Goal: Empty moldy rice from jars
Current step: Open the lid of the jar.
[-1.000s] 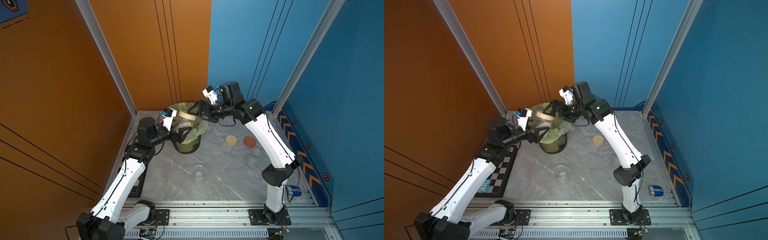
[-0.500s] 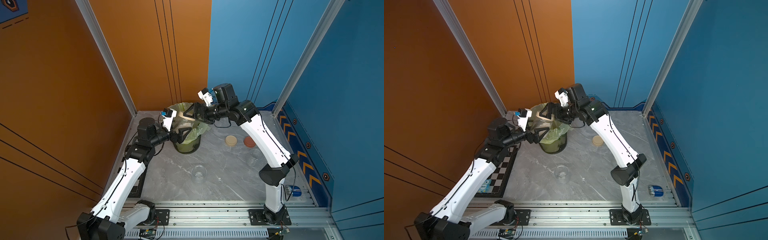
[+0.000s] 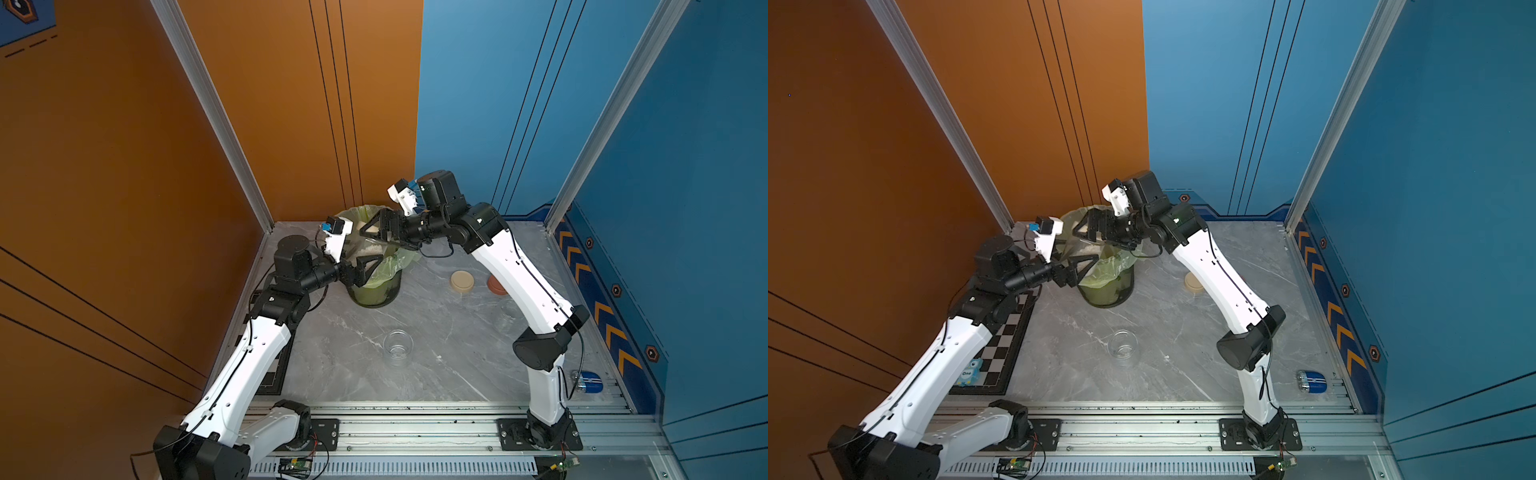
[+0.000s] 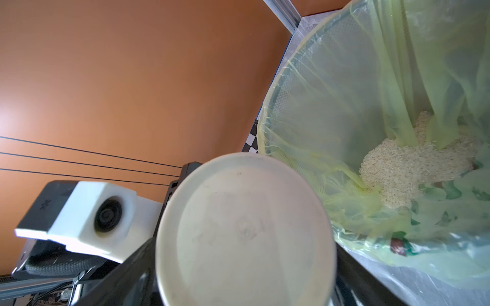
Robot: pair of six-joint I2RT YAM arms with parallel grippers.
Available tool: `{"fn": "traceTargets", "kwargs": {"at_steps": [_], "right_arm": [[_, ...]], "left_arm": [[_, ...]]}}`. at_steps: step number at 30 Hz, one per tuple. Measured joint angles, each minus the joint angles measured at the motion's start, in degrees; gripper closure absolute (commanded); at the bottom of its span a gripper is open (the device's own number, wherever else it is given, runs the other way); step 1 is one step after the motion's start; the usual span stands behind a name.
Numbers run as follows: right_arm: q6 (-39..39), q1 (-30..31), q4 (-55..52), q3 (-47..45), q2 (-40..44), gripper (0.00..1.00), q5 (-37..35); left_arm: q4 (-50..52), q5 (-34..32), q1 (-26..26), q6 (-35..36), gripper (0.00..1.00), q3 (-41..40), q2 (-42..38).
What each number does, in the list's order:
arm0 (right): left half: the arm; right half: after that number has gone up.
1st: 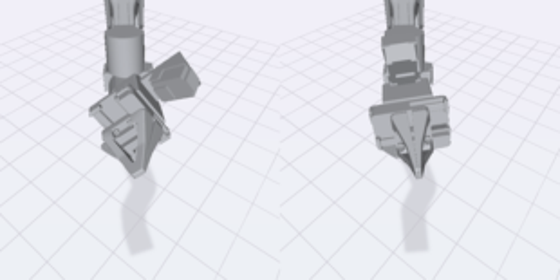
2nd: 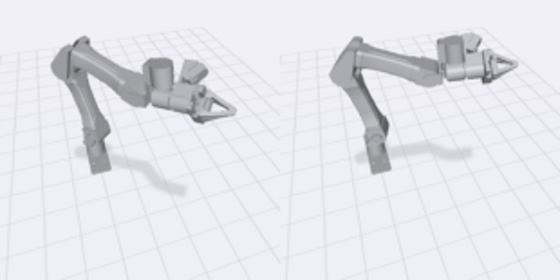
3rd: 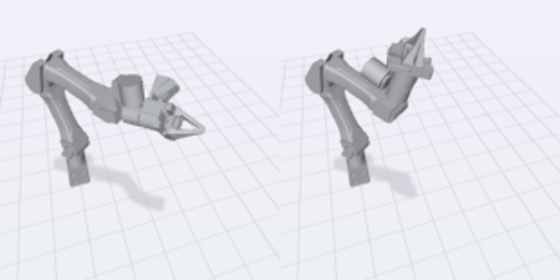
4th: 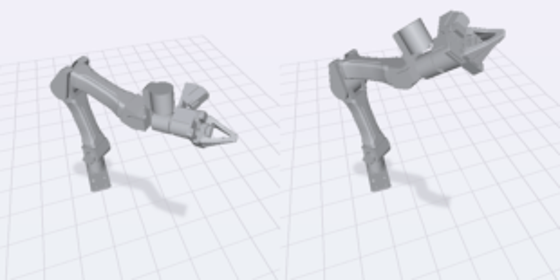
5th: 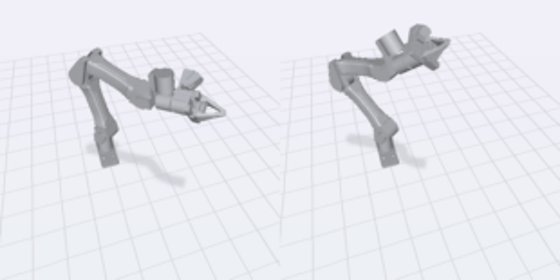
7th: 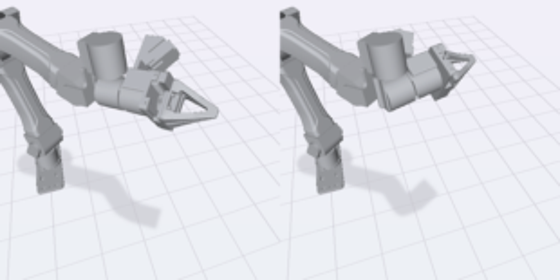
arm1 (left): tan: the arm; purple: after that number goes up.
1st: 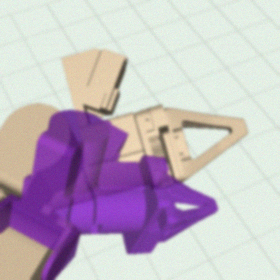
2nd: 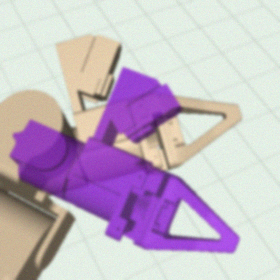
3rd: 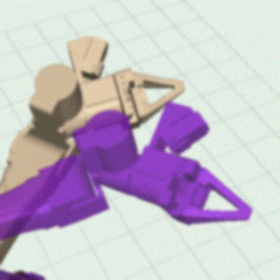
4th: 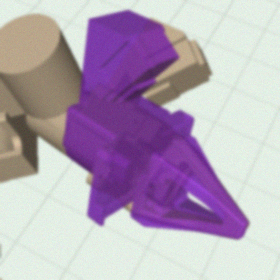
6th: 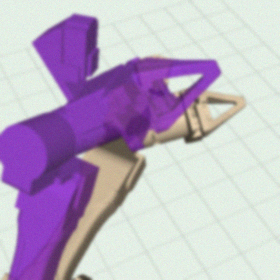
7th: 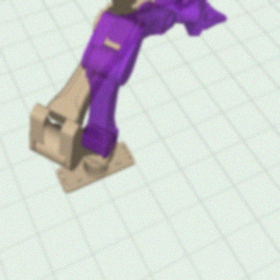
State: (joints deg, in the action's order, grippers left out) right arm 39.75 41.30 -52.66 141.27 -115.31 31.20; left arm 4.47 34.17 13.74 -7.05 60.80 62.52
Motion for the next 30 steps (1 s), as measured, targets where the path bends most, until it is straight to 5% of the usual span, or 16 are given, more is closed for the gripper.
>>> {"fn": "traceTargets", "kwargs": {"at_steps": [3, 9, 30], "right_arm": [[-0.4, 0.0, 0.0, 0.0, -0.1, 0.12, 0.0], [-0.9, 0.0, 0.1, 0.0, -0.1, 0.0, 0.0], [-1.0, 0.0, 0.5, 0.0, -0.1, 0.0, -2.0]], "left_arm": [[0.0, 0.2, -0.2, -0.2, 1.0, 0.0, -0.1], [0.0, 0.6, -0.2, -0.1, 1.0, 0.0, -0.1], [0.2, 1.0, -0.2, -0.2, 1.0, 0.0, -0.7]]}}
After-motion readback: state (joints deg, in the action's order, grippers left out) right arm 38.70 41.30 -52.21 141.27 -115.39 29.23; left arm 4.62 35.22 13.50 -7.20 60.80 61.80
